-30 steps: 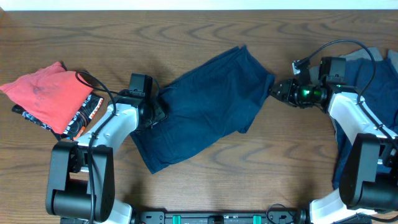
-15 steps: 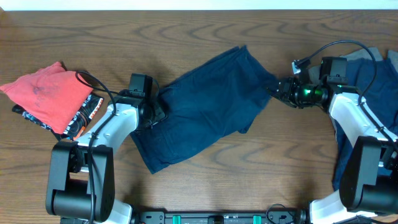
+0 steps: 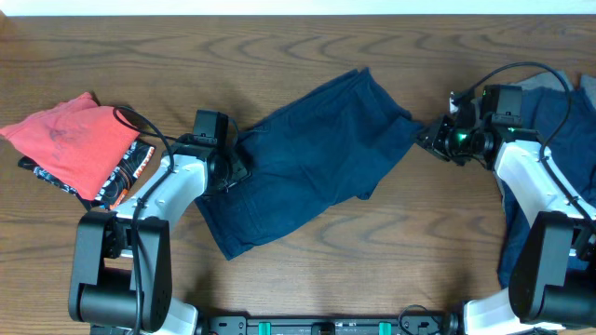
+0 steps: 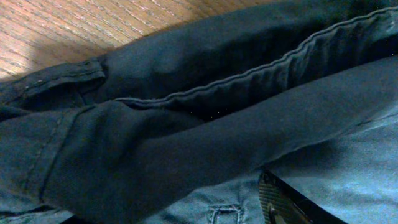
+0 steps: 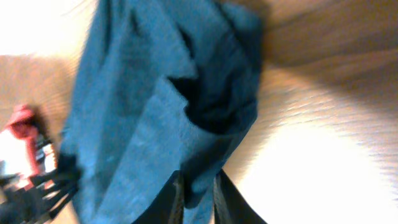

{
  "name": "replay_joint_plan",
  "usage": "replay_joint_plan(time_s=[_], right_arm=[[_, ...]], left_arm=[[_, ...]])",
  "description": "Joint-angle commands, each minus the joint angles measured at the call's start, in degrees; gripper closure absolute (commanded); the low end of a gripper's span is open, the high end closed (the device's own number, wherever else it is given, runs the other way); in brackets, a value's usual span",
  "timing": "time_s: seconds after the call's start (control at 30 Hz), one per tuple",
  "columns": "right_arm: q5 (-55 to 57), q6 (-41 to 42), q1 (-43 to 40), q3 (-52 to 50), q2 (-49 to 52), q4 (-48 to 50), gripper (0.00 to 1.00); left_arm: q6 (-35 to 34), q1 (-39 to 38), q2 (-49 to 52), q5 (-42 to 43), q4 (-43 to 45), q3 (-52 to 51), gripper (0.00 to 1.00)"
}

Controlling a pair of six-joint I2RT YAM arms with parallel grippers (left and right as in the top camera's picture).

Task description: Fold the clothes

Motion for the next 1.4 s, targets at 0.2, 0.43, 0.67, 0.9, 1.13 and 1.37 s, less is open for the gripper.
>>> replay_joint_plan(time_s=[0.2, 0.43, 0.67, 0.9, 1.13, 1.37], right_arm=[[23.26, -0.92, 2.08, -0.07, 1.05, 3.17, 0.99], [37.38, -0.72, -3.37, -0.09, 1.05, -3.85, 0.99], [36.85, -0.74, -3.48, -0.24, 1.05, -6.91, 0.91], [15.69, -9.33, -3.34, 1.84, -0.5, -4.7, 0.89], [2.23, -17.49, 1.49, 6.36, -4.44, -3.61, 0.9], [7.13, -25.38, 15.04, 6.47, -2.75, -3.23, 0.92]], left_arm=[[0.57, 0.7, 1.42, -2.73, -1.75, -2.08, 0.38], [0.57, 0.7, 1.42, -2.73, -2.95, -2.08, 0.37], [0.66, 0.7, 1.42, -2.73, -2.8, -2.08, 0.38], [2.97, 3.19, -5.66, -2.69, -10.58, 2.01, 0.25], [3.76, 5.38, -19.56, -2.71, -17.59, 3.21, 0.02], [-8.15, 5.49, -20.94, -2.73, -26.21, 0.9, 0.02]])
